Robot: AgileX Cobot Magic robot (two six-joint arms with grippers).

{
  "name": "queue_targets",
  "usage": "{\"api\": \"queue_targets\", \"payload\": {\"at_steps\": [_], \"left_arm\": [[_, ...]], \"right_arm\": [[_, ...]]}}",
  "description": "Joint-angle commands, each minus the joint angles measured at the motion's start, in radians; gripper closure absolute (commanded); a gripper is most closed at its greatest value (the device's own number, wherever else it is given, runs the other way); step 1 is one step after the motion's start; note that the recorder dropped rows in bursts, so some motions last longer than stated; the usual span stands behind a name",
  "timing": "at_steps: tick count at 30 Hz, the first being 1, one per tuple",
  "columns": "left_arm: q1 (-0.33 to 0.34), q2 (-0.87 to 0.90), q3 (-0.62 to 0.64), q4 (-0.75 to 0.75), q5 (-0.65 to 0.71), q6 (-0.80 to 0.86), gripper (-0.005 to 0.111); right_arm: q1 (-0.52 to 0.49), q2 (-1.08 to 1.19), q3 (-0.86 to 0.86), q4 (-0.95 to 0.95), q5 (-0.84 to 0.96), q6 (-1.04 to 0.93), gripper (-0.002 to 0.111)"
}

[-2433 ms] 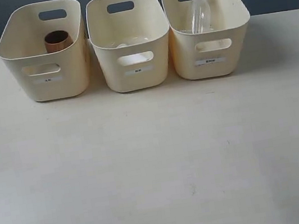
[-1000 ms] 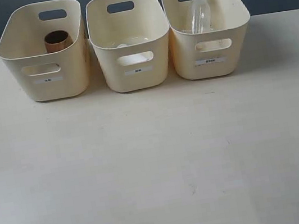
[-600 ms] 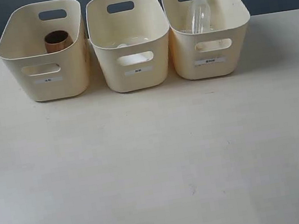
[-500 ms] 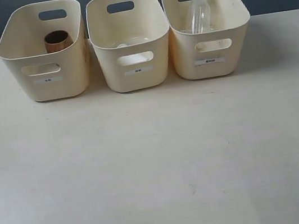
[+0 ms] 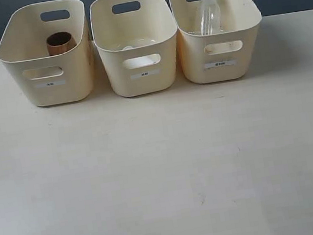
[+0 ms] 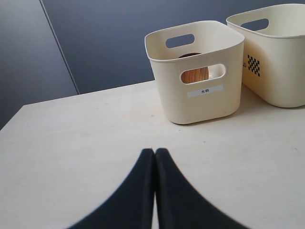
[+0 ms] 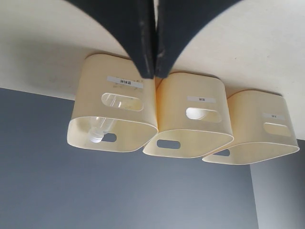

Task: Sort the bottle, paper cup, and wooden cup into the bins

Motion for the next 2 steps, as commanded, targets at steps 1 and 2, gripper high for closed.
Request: {"api": "queue_targets", "payload": {"at_steps": [1,2], "left_arm": [[-0.003,-0.005,0.001,-0.003,-0.001,-0.002,0.107],[-0.003,-0.005,0.001,-0.003,-0.001,-0.002,0.107]], "right_arm": [[-0.006,-0.005,0.004,0.001,0.005,0.001,0.109],[-0.006,-0.005,0.004,0.001,0.005,0.001,0.109]]}}
